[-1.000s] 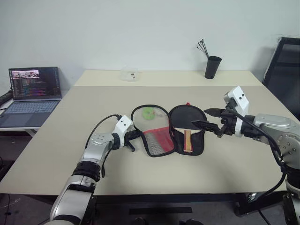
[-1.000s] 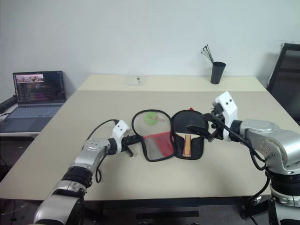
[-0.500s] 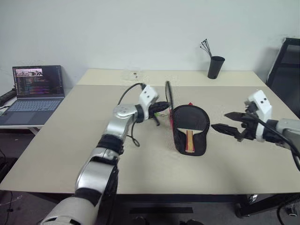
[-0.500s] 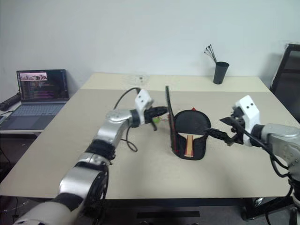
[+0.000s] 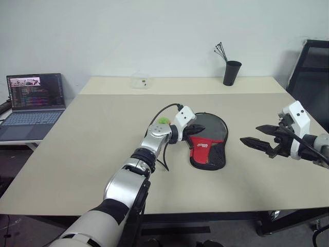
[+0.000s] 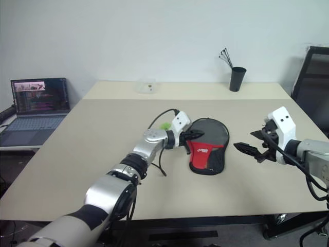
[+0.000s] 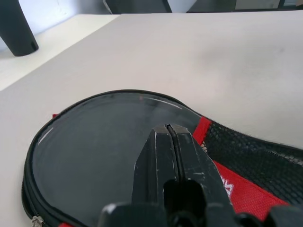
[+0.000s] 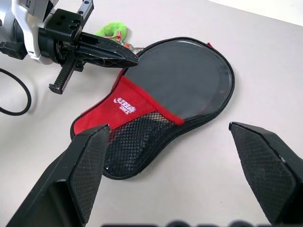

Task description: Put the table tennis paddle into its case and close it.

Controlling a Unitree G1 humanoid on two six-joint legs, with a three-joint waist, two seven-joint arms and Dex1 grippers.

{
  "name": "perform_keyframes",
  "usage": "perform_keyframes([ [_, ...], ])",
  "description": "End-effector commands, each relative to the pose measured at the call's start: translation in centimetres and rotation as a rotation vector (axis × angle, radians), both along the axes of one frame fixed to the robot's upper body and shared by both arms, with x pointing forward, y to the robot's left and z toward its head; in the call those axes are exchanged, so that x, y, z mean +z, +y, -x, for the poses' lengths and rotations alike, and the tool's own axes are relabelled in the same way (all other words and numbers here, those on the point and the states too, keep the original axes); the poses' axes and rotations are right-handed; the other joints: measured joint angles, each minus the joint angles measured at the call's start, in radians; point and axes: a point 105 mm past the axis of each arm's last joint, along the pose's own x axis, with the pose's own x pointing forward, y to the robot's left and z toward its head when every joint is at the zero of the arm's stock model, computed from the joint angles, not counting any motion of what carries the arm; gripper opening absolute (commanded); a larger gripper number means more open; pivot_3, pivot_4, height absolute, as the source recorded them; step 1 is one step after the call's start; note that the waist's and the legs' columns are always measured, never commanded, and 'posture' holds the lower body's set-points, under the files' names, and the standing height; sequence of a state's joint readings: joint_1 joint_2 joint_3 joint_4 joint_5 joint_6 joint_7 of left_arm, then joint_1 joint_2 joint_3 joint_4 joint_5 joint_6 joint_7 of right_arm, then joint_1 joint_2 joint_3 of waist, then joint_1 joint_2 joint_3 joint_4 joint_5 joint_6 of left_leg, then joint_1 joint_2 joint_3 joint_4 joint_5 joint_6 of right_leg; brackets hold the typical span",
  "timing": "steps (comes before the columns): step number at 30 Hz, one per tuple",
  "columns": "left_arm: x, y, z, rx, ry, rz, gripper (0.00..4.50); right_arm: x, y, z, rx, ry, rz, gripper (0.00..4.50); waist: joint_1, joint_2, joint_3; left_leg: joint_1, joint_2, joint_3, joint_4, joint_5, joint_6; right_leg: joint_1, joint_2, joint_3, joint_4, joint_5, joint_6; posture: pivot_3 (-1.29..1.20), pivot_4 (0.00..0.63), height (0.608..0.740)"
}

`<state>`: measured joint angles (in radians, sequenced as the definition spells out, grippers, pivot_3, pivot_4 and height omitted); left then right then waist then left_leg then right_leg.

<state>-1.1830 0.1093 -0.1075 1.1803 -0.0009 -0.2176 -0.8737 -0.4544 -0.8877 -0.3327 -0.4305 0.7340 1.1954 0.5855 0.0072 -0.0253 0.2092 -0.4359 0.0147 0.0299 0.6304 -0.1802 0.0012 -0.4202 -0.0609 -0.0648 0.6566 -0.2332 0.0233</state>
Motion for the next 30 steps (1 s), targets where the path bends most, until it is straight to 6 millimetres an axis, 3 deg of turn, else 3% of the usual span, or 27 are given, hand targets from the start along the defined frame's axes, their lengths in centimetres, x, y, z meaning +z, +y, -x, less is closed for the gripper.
perform_keyframes([
  [1, 2.5, 2.3, -0.4, 0.009, -0.074, 0.044, 0.02, 0.4, 0.8, -0.7, 0.020, -0.040, -0.024, 4.47, -0.005, 0.000, 0.000, 0.000, 0.000, 0.000, 0.000, 0.000, 0.000, 0.000, 0.000, 0.000, 0.000, 0.000, 0.000, 0.00, 0.150, 0.740],
  [8, 3.5, 8.2, 0.7, 0.015, -0.081, 0.115, 0.01, -1.5, 1.6, -3.7, 0.002, -0.017, -0.095, 4.48, -0.010, 0.000, 0.000, 0.001, 0.001, 0.000, 0.000, 0.000, 0.000, 0.000, 0.001, 0.001, 0.002, 0.000, 0.000, 0.00, 0.150, 0.740],
  [12, 4.6, 10.8, 3.6, -0.049, -0.038, 0.193, 0.01, -3.1, 2.2, -5.1, 0.002, 0.007, -0.097, 4.48, -0.010, 0.000, 0.000, 0.001, 0.001, -0.001, 0.000, 0.000, 0.000, 0.000, 0.000, 0.001, 0.001, 0.000, 0.000, 0.00, 0.150, 0.740],
  [16, 5.1, 13.0, 5.7, -0.005, -0.027, 0.184, 0.01, -5.1, 2.5, -6.9, -0.036, 0.028, -0.069, 4.48, -0.010, 0.000, 0.000, 0.002, 0.002, -0.002, 0.000, 0.000, 0.000, 0.000, 0.000, 0.002, 0.003, 0.001, -0.001, 0.00, 0.150, 0.740],
  [24, 5.8, 13.1, 7.1, 0.032, -0.033, 0.189, 0.01, -9.4, 2.5, -9.9, -0.109, 0.082, -0.018, 4.48, -0.006, 0.000, 0.000, 0.002, 0.001, -0.001, 0.003, 0.000, 0.000, 0.001, 0.000, 0.002, 0.004, 0.001, -0.001, 0.00, 0.150, 0.740],
  [30, 6.1, 12.9, 7.3, 0.027, -0.033, 0.191, 0.01, -11.0, 2.7, -10.7, -0.121, 0.126, -0.030, 4.48, -0.009, 0.000, 0.000, 0.002, 0.001, -0.001, 0.003, 0.000, 0.000, 0.001, 0.001, 0.003, 0.005, 0.001, -0.001, 0.00, 0.150, 0.740],
])
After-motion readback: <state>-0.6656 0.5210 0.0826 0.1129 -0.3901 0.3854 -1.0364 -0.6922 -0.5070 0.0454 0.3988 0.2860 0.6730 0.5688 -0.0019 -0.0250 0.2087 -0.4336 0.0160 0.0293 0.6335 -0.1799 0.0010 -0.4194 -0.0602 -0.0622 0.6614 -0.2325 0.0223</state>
